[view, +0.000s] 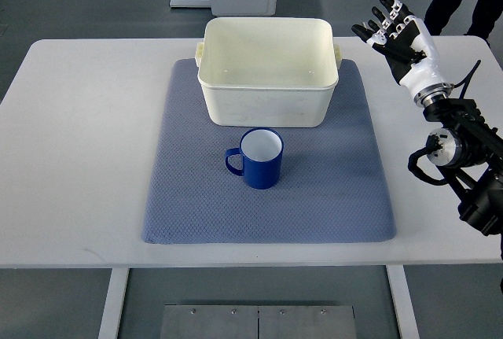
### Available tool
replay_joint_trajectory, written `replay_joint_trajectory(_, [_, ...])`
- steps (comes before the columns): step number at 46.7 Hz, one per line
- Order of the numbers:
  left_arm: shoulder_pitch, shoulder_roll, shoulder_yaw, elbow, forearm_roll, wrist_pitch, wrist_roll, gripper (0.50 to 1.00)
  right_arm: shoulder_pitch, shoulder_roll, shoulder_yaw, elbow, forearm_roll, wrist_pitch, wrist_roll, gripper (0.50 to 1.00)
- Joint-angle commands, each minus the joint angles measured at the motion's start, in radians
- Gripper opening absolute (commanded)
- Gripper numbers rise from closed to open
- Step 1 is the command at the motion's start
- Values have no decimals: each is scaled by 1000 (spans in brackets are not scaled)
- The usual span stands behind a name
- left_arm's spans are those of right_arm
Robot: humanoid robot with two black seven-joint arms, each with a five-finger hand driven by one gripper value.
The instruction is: Place cup in box with right hand
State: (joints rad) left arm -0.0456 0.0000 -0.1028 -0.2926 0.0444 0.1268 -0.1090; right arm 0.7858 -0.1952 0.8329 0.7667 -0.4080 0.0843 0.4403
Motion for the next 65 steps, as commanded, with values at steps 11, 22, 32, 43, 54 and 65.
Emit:
replay_joint_trajectory(11, [-2, 0, -1, 0, -1, 0, 0, 1000, 1, 5, 0, 0, 0, 0, 0, 1000])
replay_joint_trajectory(22, [4, 0, 0, 1, -1, 2, 0, 1000, 1, 5, 0, -1, 0, 0, 0, 1000])
replay_joint_trajectory(32, [4, 0, -1, 0, -1, 1, 0, 1000, 7, 5, 0, 0, 2, 3, -11, 1000])
replay_joint_trajectory(43, [4, 0, -1, 0, -1, 1, 0, 1000, 7, 3, 2, 0, 2, 5, -15, 1000])
replay_joint_trajectory(54, [4, 0, -1, 1, -1, 2, 0, 1000, 6, 6, 3, 0, 2, 3, -37, 1000])
replay_joint_trajectory(65, [4, 0, 0, 1, -1, 1, 0, 1000, 10, 16, 6, -1, 2, 3, -35, 1000])
